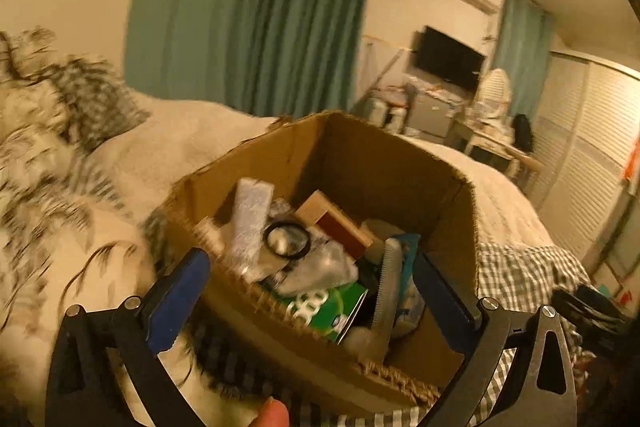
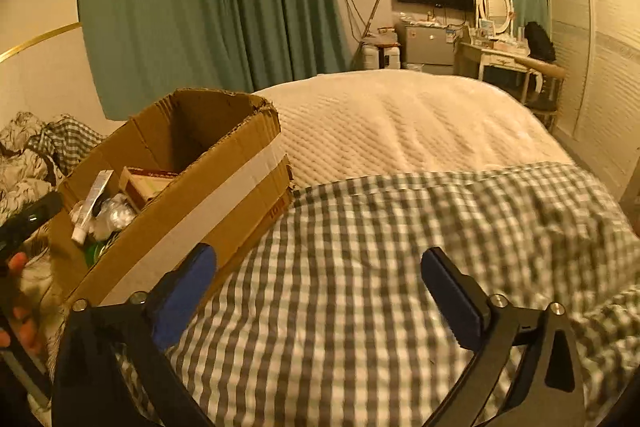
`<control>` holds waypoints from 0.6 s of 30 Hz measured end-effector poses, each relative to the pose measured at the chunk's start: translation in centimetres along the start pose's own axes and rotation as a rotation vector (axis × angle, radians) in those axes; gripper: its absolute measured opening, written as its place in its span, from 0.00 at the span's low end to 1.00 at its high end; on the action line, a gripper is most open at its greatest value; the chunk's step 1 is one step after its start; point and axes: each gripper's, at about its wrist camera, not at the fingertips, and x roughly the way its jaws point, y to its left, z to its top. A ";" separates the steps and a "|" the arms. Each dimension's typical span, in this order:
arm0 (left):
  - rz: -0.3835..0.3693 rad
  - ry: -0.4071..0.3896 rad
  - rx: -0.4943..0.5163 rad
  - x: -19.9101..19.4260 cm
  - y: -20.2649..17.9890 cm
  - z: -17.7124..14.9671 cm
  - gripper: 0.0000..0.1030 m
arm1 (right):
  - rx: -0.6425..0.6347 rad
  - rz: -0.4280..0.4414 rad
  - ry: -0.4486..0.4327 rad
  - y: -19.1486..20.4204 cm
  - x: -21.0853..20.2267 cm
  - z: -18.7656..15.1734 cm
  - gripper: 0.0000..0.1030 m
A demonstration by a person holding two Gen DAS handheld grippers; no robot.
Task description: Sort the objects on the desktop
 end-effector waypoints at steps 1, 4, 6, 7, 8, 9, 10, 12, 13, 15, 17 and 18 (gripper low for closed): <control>0.020 -0.001 0.003 -0.7 -0.3 -0.2 1.00 | -0.015 -0.010 0.001 0.0 -1.0 -0.1 1.00; 0.045 -0.009 0.057 -3.0 -1.7 -0.6 1.00 | -0.063 -0.062 -0.003 -0.1 -4.3 -0.6 0.99; 0.063 0.013 0.081 -4.2 -2.7 -1.1 1.00 | -0.073 -0.090 -0.014 -0.6 -6.5 -0.8 0.99; 0.082 0.029 0.083 -4.7 -3.3 -1.4 1.00 | -0.071 -0.090 -0.016 -0.8 -7.1 -0.7 0.99; 0.096 0.036 0.083 -5.2 -4.0 -1.8 1.00 | -0.066 -0.088 -0.017 -1.2 -7.9 -0.8 0.99; 0.103 0.026 0.080 -5.9 -4.8 -2.1 1.00 | -0.059 -0.087 -0.021 -1.5 -8.6 -0.8 0.99; 0.105 0.010 0.076 -6.6 -5.5 -2.4 1.00 | -0.055 -0.084 -0.027 -1.8 -9.1 -0.8 0.99; 0.114 -0.016 0.070 -7.6 -7.4 -3.1 1.00 | -0.053 -0.083 -0.047 -2.4 -10.3 -0.8 0.99; 0.125 -0.018 0.070 -7.8 -8.1 -3.3 1.00 | -0.054 -0.084 -0.052 -2.8 -10.6 -0.8 0.99; 0.140 0.001 0.087 -7.8 -10.1 -4.2 1.00 | -0.061 -0.078 -0.059 -3.6 -11.2 -1.2 0.99; 0.135 0.012 0.108 -7.5 -11.6 -5.3 1.00 | -0.066 -0.080 -0.061 -4.6 -11.3 -1.9 0.99; 0.138 0.011 0.123 -7.4 -12.3 -6.0 1.00 | -0.062 -0.080 -0.064 -5.2 -11.2 -2.3 0.99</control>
